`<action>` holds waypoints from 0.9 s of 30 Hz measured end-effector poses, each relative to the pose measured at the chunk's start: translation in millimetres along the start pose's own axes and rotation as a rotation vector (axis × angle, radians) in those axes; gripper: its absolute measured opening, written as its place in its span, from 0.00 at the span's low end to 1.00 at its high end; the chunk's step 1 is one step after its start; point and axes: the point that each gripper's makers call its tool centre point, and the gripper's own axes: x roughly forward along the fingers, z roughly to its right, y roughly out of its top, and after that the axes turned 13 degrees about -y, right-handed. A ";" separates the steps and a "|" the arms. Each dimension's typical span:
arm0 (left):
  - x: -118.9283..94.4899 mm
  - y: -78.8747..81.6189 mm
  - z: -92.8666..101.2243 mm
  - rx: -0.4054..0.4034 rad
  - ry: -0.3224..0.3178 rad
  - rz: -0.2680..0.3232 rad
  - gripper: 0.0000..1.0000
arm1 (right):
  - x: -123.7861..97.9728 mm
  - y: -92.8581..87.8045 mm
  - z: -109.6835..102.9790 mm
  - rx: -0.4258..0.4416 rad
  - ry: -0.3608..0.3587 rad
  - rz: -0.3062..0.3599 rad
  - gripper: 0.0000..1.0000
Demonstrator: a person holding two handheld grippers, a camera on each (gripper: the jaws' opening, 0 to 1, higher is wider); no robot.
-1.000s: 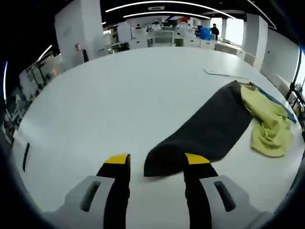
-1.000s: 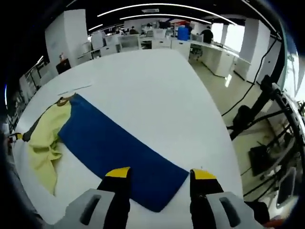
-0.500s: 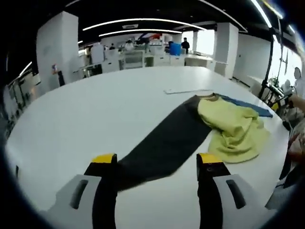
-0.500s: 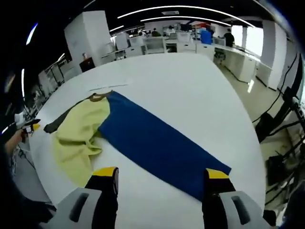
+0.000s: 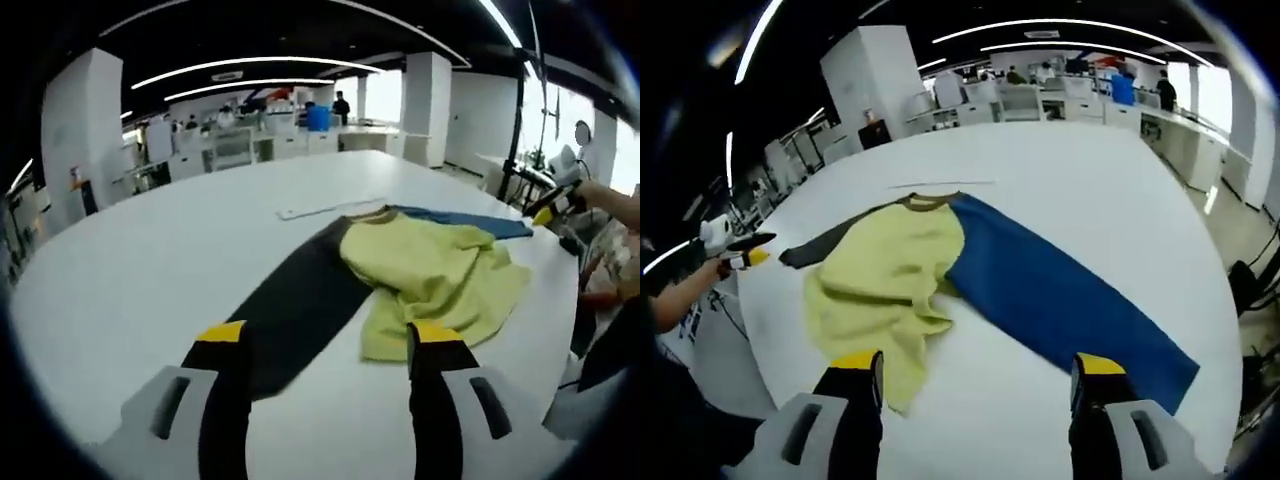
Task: Fold the garment on the visible template until the final outline fits inside the template.
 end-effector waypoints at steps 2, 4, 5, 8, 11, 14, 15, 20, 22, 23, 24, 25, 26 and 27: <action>6.8 -2.5 7.4 0.020 -0.018 -0.012 0.56 | 2.3 -1.5 -7.4 -0.015 0.013 -0.003 0.73; 13.9 -5.4 12.4 0.023 -0.031 -0.019 0.56 | 5.2 -3.9 -15.6 -0.034 0.019 -0.005 0.72; 18.1 -6.9 15.3 0.022 -0.042 -0.021 0.55 | 7.0 -5.3 -20.0 -0.046 0.023 -0.007 0.72; 26.5 -12.0 17.9 0.026 -0.061 -0.039 0.53 | 9.4 -8.4 -32.5 -0.066 0.040 -0.011 0.70; 33.6 -15.9 19.1 0.037 -0.067 -0.053 0.51 | 11.1 -11.6 -42.0 -0.083 0.050 -0.010 0.66; 43.8 -22.5 16.5 0.024 -0.071 -0.064 0.46 | 16.0 -20.7 -43.4 -0.105 0.055 -0.027 0.63; 46.2 -24.4 16.5 0.023 -0.071 -0.070 0.45 | 16.8 -21.5 -45.4 -0.107 0.054 -0.027 0.61; 59.5 -34.5 21.8 0.046 -0.085 -0.113 0.41 | 20.0 -28.6 -53.6 -0.105 0.056 -0.030 0.54; 64.0 -37.6 22.4 0.056 -0.086 -0.127 0.39 | 21.0 -31.9 -56.3 -0.109 0.053 -0.031 0.53; 65.5 -39.1 22.3 0.058 -0.088 -0.133 0.38 | 21.5 -35.0 -57.1 -0.114 0.044 -0.037 0.51; 67.3 -41.0 22.9 0.061 -0.092 -0.140 0.38 | 21.6 -36.7 -58.0 -0.115 0.044 -0.040 0.49; 68.4 -42.6 22.2 0.062 -0.091 -0.146 0.37 | 21.6 -38.3 -59.8 -0.118 0.045 -0.040 0.47; 69.3 -44.0 21.7 0.061 -0.091 -0.153 0.36 | 21.9 -39.3 -60.8 -0.118 0.045 -0.039 0.46; 71.0 -46.0 20.6 0.057 -0.091 -0.159 0.36 | 22.7 -40.8 -62.2 -0.118 0.041 -0.039 0.46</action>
